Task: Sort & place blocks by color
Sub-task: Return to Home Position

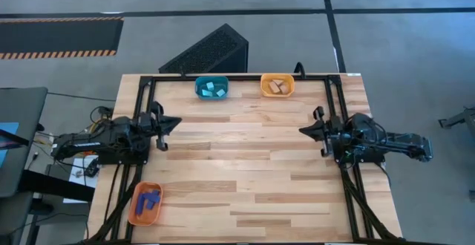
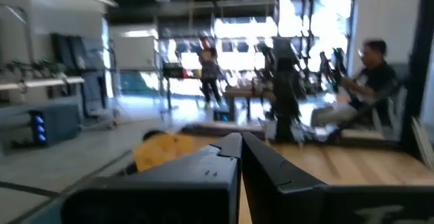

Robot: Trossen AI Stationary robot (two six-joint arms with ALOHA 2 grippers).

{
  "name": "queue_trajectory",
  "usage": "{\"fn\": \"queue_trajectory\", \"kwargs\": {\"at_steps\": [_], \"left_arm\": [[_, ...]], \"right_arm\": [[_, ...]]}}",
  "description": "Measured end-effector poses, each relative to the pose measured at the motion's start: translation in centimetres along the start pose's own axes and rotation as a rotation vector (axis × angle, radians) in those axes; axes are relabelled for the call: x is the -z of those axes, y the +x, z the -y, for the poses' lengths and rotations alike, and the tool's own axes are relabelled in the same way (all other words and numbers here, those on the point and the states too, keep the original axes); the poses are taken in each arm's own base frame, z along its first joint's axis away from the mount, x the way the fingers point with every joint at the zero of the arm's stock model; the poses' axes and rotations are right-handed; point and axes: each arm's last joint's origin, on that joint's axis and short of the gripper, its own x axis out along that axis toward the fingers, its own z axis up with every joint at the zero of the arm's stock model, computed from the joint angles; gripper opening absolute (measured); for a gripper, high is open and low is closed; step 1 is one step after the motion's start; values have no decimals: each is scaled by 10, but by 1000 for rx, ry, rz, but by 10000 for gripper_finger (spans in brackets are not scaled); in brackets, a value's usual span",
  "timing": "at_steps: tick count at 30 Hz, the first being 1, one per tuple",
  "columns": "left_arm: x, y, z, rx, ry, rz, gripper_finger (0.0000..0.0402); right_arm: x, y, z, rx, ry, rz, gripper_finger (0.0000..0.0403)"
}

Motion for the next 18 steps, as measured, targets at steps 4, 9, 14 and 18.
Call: {"fn": "queue_trajectory", "kwargs": {"at_steps": [4,9,14,18], "left_arm": [[13,-1,1,41,-10,-132,0],[15,-1,4,91,-17,-153,0],[15,-1,5,105,-3,-153,0],[15,-1,5,109,-20,-154,0]], "right_arm": [[3,0,-2,-77,47,-33,3],[11,0,-4,-97,70,-120,11],[14,1,-3,-65,71,-142,13],[16,1,-2,-24,74,-164,13]]}}
